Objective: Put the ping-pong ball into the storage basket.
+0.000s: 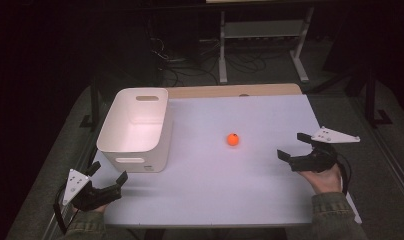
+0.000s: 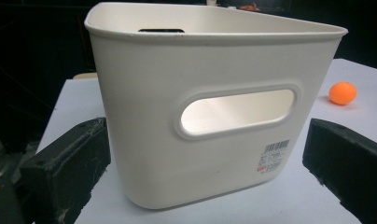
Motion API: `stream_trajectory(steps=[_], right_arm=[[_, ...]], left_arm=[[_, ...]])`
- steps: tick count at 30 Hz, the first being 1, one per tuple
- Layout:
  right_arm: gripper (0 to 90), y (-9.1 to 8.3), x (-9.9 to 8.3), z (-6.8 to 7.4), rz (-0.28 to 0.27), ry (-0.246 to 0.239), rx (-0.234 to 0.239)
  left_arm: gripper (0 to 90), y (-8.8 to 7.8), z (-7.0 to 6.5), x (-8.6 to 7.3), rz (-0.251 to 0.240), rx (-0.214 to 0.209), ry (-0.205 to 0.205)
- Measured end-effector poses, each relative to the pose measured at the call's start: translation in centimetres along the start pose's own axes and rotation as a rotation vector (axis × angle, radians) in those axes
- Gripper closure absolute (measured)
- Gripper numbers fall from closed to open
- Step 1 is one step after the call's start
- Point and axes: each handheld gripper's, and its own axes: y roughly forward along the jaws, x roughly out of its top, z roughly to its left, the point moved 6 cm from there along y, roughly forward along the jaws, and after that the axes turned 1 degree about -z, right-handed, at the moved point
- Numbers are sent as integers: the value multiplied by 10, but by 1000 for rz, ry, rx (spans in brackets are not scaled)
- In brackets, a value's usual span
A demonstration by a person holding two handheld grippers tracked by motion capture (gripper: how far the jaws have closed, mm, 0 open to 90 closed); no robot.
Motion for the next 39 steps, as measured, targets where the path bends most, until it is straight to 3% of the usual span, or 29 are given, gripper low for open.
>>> stream_trajectory(steps=[11,16,21,39], right_arm=[[0,-1,-4,4,23,10,9],[0,4,-6,6,75,0,17],[0,7,-5,6,92,-7,19],[0,21,19,9,134,-67,39]], left_arm=[[2,2,0,-1,9,6,-7],[2,5,0,-2,20,-1,-8],[2,6,0,-2,20,-2,-7],[2,5,0,-1,17,2,-5]])
